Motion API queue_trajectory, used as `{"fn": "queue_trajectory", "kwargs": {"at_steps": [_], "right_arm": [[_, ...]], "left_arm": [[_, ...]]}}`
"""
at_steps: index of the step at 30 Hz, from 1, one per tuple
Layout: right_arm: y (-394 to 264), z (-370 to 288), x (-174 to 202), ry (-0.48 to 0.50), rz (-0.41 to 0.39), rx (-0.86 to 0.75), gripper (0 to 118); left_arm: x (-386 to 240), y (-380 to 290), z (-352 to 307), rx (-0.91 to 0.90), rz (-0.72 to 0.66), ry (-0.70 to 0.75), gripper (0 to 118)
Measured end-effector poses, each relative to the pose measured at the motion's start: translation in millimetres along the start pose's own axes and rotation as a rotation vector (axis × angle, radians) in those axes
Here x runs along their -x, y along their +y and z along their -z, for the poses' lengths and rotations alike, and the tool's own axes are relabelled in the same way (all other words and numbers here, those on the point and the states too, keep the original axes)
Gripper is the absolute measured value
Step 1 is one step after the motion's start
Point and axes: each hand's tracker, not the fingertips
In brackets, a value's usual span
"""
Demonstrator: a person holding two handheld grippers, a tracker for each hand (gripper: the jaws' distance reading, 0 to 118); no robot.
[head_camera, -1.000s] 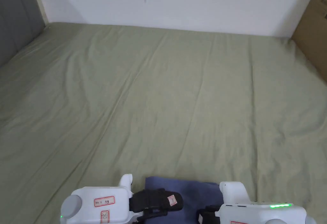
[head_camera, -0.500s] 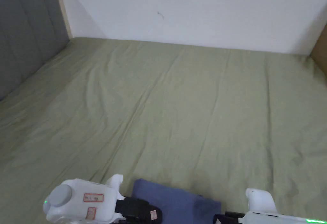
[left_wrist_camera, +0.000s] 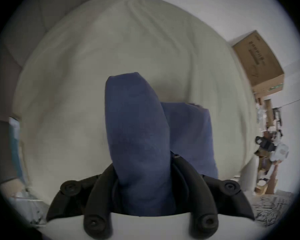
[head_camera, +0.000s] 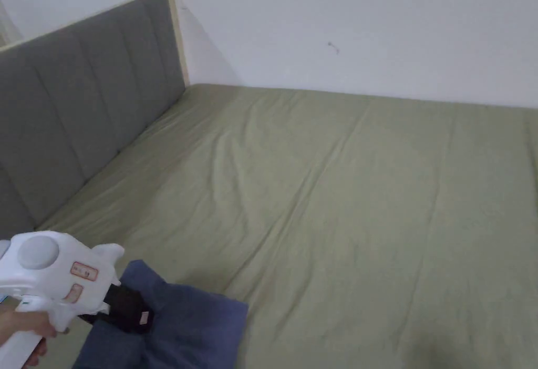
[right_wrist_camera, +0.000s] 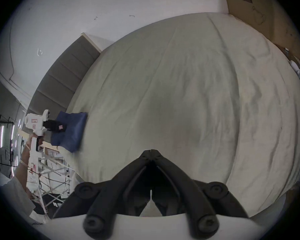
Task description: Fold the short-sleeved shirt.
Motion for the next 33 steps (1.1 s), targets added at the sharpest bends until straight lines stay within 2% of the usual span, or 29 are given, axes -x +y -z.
{"fn": "queue_trajectory", "kwargs": {"at_steps": [3, 6, 7, 8, 9, 10, 11, 12, 16, 17, 19, 21, 23, 28, 33], "right_arm": [[3.5, 3.0, -4.4, -0.026, 0.025, 0.000, 0], [3.3, 4.0, -2.3, -0.035, 0.016, -0.003, 0], [3.3, 5.7, -1.7, -0.038, 0.014, -0.001, 0], [2.1, 6.8, 5.6, -0.040, 0.012, 0.005, 0], [1.3, 8.5, 7.1, -0.037, 0.012, 0.010, 0], [0.3, 9.7, 8.3, -0.034, 0.010, 0.014, 0], [-0.7, 10.8, 9.9, -0.032, 0.008, 0.019, 0], [-1.2, 10.5, 14.0, -0.030, 0.003, 0.023, 0], [-3.3, 10.5, 19.8, -0.039, -0.027, 0.034, 0], [-4.2, 9.6, 20.4, -0.039, -0.030, 0.033, 0], [-6.4, 7.8, 19.8, -0.029, -0.026, 0.028, 0], [-7.4, 4.9, 15.8, -0.013, -0.016, 0.018, 0], [-9.9, 2.1, 16.9, -0.020, -0.017, 0.013, 0], [-17.1, -11.6, 8.2, -0.007, -0.022, -0.008, 0], [-26.8, -30.3, -1.9, 0.018, 0.004, -0.050, 0]], "left_arm": [[21.2, 8.7, -7.8, 0.056, 0.051, 0.165, 29], [42.7, 13.6, -13.8, 0.043, 0.084, 0.309, 29], [45.8, 13.8, -12.9, 0.016, 0.056, 0.283, 35], [48.7, 13.7, -13.5, -0.035, 0.019, 0.296, 46], [51.4, 12.7, -14.0, -0.067, -0.007, 0.308, 61], [53.7, 11.6, -14.2, -0.081, -0.021, 0.321, 80], [54.6, 9.3, -16.8, -0.107, -0.034, 0.337, 91], [56.2, 7.0, -20.3, -0.129, -0.048, 0.343, 97], [58.8, -1.8, -35.5, -0.158, -0.124, 0.233, 97], [60.1, -4.4, -39.9, -0.159, -0.149, 0.200, 94], [56.7, -10.7, -45.9, -0.182, -0.195, 0.130, 73], [40.3, -25.1, -50.6, -0.221, -0.185, 0.048, 57], [16.4, -34.7, -49.4, -0.256, -0.155, 0.012, 0], [-61.4, -69.6, -41.8, -0.349, -0.128, -0.193, 0], [-139.3, -106.8, -30.5, -0.422, -0.114, -0.250, 0]]}}
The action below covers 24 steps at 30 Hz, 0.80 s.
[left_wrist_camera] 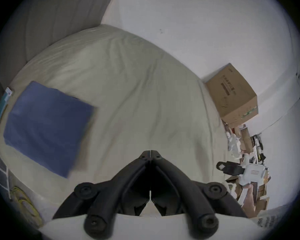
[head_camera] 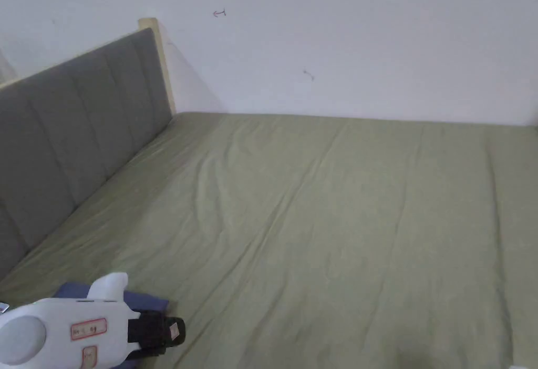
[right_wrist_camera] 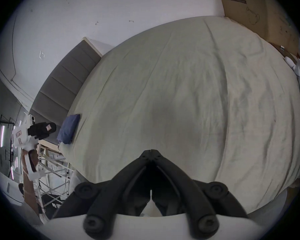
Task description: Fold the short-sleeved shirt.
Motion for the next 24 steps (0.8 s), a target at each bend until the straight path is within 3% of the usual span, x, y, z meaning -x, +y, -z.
{"fn": "queue_trajectory", "kwargs": {"at_steps": [5, 12, 19, 21, 24], "right_arm": [[-12.3, -16.8, -12.2, 0.018, 0.000, -0.051, 0], [-18.3, -42.1, -14.6, 0.014, -0.014, -0.150, 0], [4.2, -89.4, 19.2, -0.151, -0.191, -0.424, 0], [11.3, -105.8, 33.6, -0.212, -0.248, -0.539, 0], [12.8, -128.7, 52.0, -0.254, -0.272, -0.695, 0]], "left_arm": [[-50.7, -36.0, 3.5, -0.063, 0.036, -0.099, 0], [-108.2, -60.8, -11.1, -0.104, 0.158, -0.074, 0], [-176.3, -66.4, -35.0, -0.338, 0.391, 0.159, 0], [-195.6, -64.2, -42.8, -0.421, 0.416, 0.142, 0], [-224.3, -62.7, -52.5, -0.529, 0.470, 0.185, 0]]}}
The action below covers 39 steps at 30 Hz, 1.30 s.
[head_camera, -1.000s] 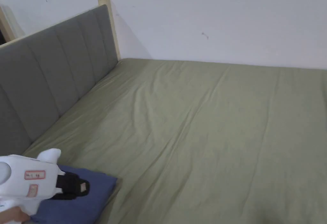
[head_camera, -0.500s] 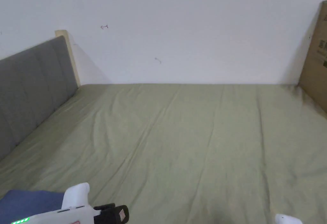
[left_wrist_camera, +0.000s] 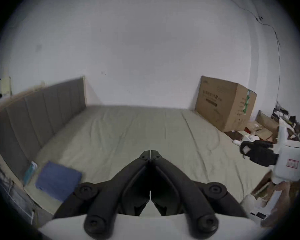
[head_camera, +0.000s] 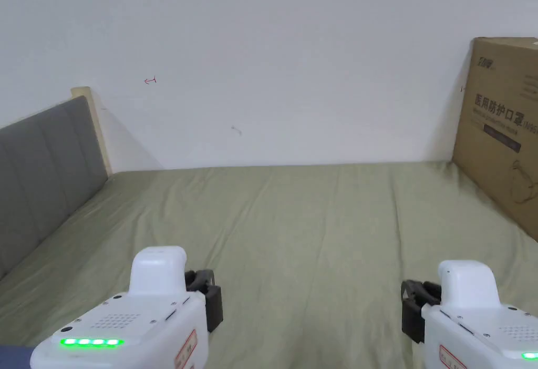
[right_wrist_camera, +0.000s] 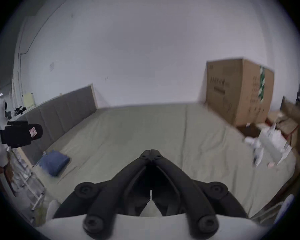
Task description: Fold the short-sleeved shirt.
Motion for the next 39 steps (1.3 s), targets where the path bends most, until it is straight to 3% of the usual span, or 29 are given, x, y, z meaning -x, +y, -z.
{"fn": "queue_trajectory", "kwargs": {"at_steps": [6, 11, 25, 27, 28, 31, 32, 35, 39], "right_arm": [[23.8, -19.6, 21.6, -0.102, -0.138, -0.176, 0], [29.4, -29.4, 28.3, -0.118, -0.083, -0.239, 0], [19.4, -24.8, 16.2, -0.175, -0.041, -0.198, 0], [20.2, -24.5, 14.6, -0.173, -0.040, -0.199, 3], [20.4, -24.1, 14.5, -0.173, -0.040, -0.199, 10], [22.1, -20.2, 13.0, -0.170, -0.041, -0.178, 71], [22.4, -18.3, 12.8, -0.169, -0.040, -0.173, 88], [22.9, -14.7, 15.1, -0.182, -0.072, -0.157, 106], [22.6, -12.4, 16.2, -0.186, -0.086, -0.161, 108]], "left_arm": [[-40.4, 13.3, -18.6, -0.220, 0.164, 0.218, 0], [-46.8, 16.1, -18.4, -0.198, 0.158, 0.189, 0], [-41.4, 0.0, -22.1, -0.202, 0.136, 0.174, 0], [-42.5, 1.0, -20.7, -0.197, 0.151, 0.160, 12], [-42.6, 1.6, -19.3, -0.189, 0.150, 0.149, 24], [-40.1, 4.0, -9.8, -0.118, 0.090, 0.072, 109], [-40.4, 3.2, -6.5, -0.119, 0.086, 0.079, 118], [-45.3, 5.1, -6.0, -0.125, 0.109, 0.132, 118], [-46.1, 5.6, 2.6, -0.108, 0.128, 0.106, 118]]}}
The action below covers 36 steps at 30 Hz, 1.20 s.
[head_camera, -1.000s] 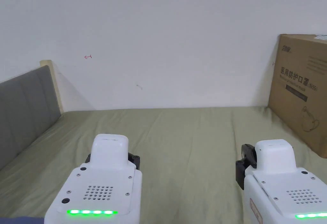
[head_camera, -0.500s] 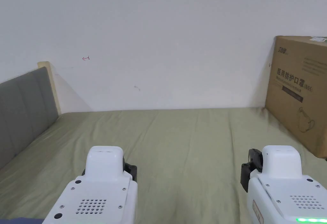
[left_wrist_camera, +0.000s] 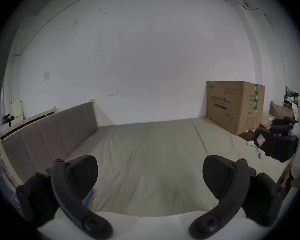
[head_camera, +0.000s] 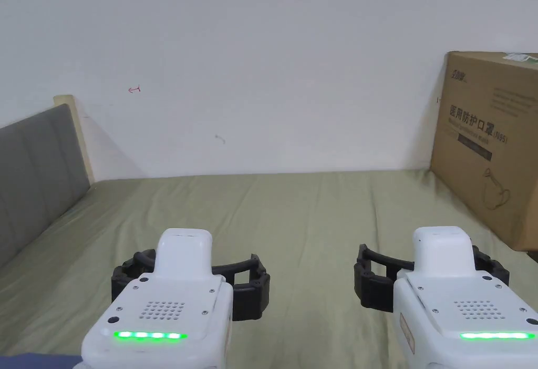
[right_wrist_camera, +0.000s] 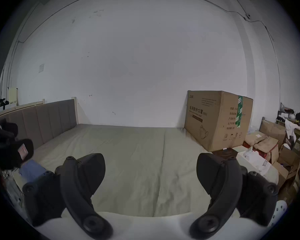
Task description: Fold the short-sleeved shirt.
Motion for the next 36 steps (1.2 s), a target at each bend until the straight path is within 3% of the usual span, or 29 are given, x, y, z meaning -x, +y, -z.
{"fn": "queue_trajectory", "kwargs": {"at_steps": [4, 7, 17, 36], "right_arm": [[-0.3, 5.2, 0.3, 0.008, 0.012, 0.013, 108], [-1.2, 6.1, 0.2, 0.013, 0.013, 0.018, 108], [-5.1, 6.5, 2.2, 0.032, 0.013, 0.020, 108], [-2.1, 7.5, -1.2, 0.027, 0.036, 0.003, 108]], "left_arm": [[-2.6, -8.0, 8.3, 0.043, -0.002, 0.020, 115], [-5.4, -12.4, 3.5, 0.026, -0.023, 0.119, 115], [-2.0, -7.5, 2.9, 0.021, -0.004, 0.019, 115], [-5.5, -4.3, 6.5, 0.028, 0.009, 0.014, 116]]}}
